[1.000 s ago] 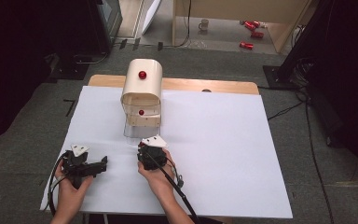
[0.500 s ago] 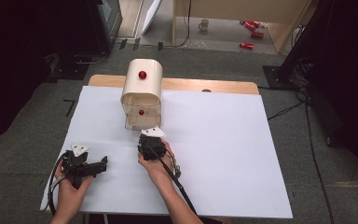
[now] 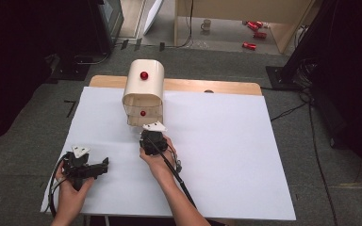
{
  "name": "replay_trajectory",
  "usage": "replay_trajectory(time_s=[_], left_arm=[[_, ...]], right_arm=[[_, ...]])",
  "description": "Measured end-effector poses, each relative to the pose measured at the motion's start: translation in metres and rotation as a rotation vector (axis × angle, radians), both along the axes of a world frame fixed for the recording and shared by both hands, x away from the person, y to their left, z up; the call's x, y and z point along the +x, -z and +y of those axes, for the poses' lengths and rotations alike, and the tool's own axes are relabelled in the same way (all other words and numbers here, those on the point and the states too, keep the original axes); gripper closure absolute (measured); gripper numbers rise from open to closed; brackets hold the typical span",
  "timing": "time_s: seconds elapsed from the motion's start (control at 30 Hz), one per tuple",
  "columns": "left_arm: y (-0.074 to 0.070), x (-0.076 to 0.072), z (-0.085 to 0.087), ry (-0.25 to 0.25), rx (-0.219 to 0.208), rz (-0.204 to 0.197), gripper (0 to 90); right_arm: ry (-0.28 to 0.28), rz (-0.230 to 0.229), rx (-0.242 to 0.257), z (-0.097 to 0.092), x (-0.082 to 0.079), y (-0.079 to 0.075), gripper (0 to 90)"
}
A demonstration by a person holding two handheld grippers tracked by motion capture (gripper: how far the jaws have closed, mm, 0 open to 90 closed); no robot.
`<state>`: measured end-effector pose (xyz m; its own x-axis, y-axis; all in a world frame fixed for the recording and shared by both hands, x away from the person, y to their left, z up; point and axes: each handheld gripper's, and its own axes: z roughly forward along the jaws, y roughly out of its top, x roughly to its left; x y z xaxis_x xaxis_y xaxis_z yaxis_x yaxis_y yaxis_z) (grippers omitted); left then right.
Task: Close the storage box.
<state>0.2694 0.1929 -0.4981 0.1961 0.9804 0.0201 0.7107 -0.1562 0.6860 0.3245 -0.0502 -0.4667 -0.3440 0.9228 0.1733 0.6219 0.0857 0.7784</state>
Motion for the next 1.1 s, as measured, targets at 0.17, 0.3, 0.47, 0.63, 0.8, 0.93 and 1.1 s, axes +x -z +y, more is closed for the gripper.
replay_trajectory(time_s=[0.17,0.3,0.47,0.63,0.8,0.93,1.1], left_arm=[[0.0,0.0,0.0,0.002,0.001,0.002,0.0],[0.0,0.0,0.0,0.001,-0.001,0.002,0.0],[0.0,0.0,0.0,0.001,-0.001,0.002,0.0],[0.0,0.0,0.0,0.001,-0.001,0.002,0.0],[0.0,0.0,0.0,0.0,-0.001,0.002,0.0],[0.0,0.0,0.0,0.001,0.0,0.002,0.0],[0.0,0.0,0.0,0.001,-0.001,0.002,0.0]], right_arm=[[0.002,-0.007,0.001,0.0,0.004,0.001,75.5],[0.003,-0.009,0.005,0.0,0.008,0.001,75.5],[0.008,-0.013,0.013,-0.001,0.011,0.002,75.6],[0.012,-0.021,0.011,-0.001,0.015,0.003,75.5],[0.016,-0.02,0.015,-0.001,0.018,0.003,75.4],[0.013,-0.026,0.014,-0.001,0.018,0.003,73.5],[-0.005,-0.038,0.009,-0.006,0.016,0.001,55.5]])
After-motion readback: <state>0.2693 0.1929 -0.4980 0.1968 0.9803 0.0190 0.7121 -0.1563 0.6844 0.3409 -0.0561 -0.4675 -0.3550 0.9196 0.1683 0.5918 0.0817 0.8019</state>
